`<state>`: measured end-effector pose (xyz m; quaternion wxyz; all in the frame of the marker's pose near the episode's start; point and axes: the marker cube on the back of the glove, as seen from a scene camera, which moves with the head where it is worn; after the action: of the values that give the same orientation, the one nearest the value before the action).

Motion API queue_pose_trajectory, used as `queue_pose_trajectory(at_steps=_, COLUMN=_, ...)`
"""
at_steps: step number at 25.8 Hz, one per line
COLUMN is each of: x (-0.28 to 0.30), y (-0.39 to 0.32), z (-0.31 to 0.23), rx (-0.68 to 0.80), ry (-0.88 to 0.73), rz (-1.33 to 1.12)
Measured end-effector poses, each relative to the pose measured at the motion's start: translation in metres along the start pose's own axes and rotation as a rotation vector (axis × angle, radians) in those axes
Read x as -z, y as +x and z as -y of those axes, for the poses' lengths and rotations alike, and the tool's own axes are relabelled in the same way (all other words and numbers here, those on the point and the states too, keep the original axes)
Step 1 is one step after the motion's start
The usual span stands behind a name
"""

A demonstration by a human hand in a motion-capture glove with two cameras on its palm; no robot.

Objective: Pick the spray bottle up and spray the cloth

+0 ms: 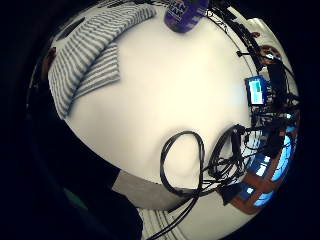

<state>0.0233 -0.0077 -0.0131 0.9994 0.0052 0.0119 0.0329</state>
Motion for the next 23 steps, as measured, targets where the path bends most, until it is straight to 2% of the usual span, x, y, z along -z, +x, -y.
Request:
queue_pose_trajectory(at_steps=6, x=0.017, y=0.032, z=0.048, rx=-0.107, ry=0.091, rz=-0.019)
queue_pose_trajectory(at_steps=11, x=0.042, y=0.062, z=0.039, rx=-0.125, ry=0.098, rz=-0.006)
queue_pose_trajectory(at_steps=23, x=0.092, y=0.118, z=0.104, rx=-0.206, ry=0.270, rz=0.122)
